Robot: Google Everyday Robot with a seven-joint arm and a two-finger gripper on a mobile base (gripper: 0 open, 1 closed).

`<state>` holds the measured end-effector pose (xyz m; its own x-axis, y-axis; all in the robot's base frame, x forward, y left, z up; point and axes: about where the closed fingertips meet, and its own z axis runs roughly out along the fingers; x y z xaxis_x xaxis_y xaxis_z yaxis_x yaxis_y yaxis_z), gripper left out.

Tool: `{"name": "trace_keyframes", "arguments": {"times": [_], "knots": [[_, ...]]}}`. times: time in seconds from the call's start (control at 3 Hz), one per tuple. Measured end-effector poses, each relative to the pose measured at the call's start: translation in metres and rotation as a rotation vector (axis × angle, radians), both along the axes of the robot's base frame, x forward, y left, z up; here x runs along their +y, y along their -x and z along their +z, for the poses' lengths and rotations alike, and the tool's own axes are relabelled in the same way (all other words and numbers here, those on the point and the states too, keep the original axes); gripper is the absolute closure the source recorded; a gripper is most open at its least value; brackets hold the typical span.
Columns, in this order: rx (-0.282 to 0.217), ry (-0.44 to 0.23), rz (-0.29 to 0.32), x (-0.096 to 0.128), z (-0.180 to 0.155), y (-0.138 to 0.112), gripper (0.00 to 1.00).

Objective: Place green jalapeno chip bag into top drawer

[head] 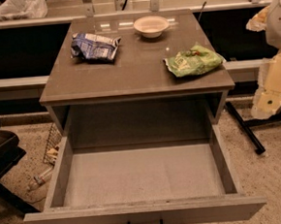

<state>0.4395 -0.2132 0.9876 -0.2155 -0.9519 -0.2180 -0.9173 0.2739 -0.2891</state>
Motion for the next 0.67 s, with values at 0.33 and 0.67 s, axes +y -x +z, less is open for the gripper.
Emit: {"name": "trace_keyframes", "arguments": {"times": [0.33, 0.67], "knots": [[-0.013, -0.002, -0.009, 0.002, 0.002, -0.003, 0.0], [-0.082, -0.052, -0.003, 0.009, 0.001, -0.044, 0.0]]}}
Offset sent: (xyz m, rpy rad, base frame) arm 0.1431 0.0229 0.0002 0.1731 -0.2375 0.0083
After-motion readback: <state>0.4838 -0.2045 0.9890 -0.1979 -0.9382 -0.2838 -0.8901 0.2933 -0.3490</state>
